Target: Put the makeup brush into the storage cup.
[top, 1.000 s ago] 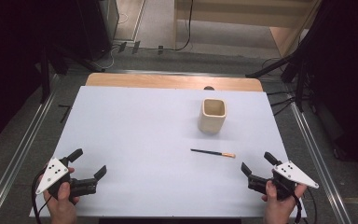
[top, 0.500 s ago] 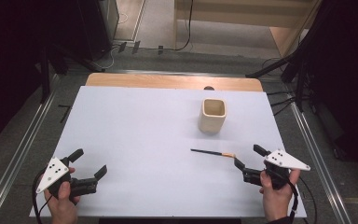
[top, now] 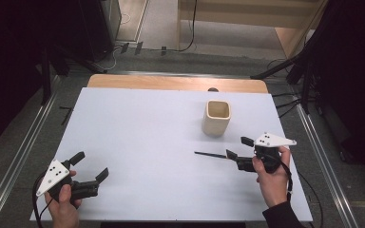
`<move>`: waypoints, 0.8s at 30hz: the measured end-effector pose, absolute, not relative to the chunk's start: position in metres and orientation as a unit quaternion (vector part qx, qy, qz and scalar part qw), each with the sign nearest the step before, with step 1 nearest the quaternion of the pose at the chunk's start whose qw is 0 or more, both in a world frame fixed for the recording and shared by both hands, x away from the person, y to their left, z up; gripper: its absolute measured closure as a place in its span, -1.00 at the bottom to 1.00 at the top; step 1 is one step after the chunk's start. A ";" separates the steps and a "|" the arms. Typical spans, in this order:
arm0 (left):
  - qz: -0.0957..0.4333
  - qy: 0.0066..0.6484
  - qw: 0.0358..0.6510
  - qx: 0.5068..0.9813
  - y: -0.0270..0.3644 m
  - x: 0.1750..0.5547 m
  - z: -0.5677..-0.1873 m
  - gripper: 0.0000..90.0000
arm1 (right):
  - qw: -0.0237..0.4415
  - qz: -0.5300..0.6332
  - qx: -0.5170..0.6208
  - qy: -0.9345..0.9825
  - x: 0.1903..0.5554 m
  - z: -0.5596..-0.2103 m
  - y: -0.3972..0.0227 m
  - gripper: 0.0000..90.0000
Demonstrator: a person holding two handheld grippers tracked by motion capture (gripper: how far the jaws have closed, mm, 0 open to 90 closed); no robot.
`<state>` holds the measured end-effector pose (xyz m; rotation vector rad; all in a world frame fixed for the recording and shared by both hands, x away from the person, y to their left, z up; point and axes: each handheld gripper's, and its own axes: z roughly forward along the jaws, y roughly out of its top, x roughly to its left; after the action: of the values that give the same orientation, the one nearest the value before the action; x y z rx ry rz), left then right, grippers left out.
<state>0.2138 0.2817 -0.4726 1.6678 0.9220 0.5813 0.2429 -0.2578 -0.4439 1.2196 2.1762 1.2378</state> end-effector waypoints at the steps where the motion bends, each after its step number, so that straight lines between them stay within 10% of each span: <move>1: 0.245 0.389 0.543 0.703 0.281 0.214 -0.473 -1.00 | 0.171 0.432 0.424 0.777 0.248 -0.442 -0.256 -0.31; 24: 0.247 0.386 0.537 0.708 0.281 0.214 -0.473 -1.00 | 0.139 0.343 0.361 0.856 0.294 -0.431 -0.236 0.31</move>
<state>0.2143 0.2814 -0.4730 1.6858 0.9196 0.5885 0.2937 -0.2365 -0.4314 1.0431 2.4740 0.9916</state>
